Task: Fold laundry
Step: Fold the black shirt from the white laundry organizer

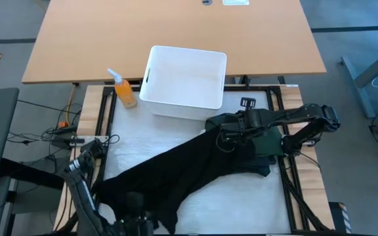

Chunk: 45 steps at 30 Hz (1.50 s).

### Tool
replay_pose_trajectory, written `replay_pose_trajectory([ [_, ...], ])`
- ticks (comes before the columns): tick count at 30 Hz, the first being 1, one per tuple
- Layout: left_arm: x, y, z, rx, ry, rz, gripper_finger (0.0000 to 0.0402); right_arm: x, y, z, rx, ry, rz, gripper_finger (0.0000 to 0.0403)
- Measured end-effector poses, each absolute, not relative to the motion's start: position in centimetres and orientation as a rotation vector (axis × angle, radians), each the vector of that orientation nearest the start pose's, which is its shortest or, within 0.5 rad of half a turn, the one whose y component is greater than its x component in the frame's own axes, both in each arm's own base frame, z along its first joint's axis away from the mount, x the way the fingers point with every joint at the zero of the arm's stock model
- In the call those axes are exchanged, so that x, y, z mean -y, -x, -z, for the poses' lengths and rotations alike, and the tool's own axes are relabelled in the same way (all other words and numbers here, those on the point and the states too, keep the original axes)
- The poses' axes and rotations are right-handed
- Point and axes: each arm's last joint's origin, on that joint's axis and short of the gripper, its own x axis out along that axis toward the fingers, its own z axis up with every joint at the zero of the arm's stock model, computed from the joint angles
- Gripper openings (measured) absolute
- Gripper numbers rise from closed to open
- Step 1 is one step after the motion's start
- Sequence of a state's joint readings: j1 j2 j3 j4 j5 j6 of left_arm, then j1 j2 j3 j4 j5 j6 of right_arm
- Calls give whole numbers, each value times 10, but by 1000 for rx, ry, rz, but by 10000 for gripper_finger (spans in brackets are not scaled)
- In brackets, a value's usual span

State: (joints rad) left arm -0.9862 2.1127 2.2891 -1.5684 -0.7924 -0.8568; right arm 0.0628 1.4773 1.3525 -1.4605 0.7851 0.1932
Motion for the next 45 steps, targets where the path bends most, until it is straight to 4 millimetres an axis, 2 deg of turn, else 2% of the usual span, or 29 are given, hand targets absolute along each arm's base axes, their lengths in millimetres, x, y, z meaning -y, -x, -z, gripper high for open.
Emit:
replay_pose_trajectory([
  [3,298,-223,-363,-834,-238,-209,0,5,-245,-307,-1405,491,674,20],
  [5,281,-206,-360,-885,-178,-233,0,4,-246,-307,-1399,486,673,20],
  [10,248,-162,-331,-1057,23,-302,0,4,-251,-306,-1377,486,630,20],
  [16,231,-130,-294,-1141,249,-259,0,14,-250,-305,-1433,469,571,20],
  [21,224,-123,-255,-1238,300,-226,0,24,-254,-303,-1450,413,515,20],
  [26,222,-118,-228,-1353,305,-198,0,34,-260,-296,-1483,406,502,21],
  [31,215,-115,-220,-1363,247,-228,0,42,-264,-287,-1539,385,507,46],
  [36,211,-113,-214,-1405,221,-235,0,49,-265,-280,-1611,387,516,100],
  [39,205,-109,-212,-1449,214,-320,4,51,-261,-280,-1651,380,528,138],
  [45,200,-104,-212,-1535,153,-327,37,44,-254,-301,-1654,314,605,197],
])
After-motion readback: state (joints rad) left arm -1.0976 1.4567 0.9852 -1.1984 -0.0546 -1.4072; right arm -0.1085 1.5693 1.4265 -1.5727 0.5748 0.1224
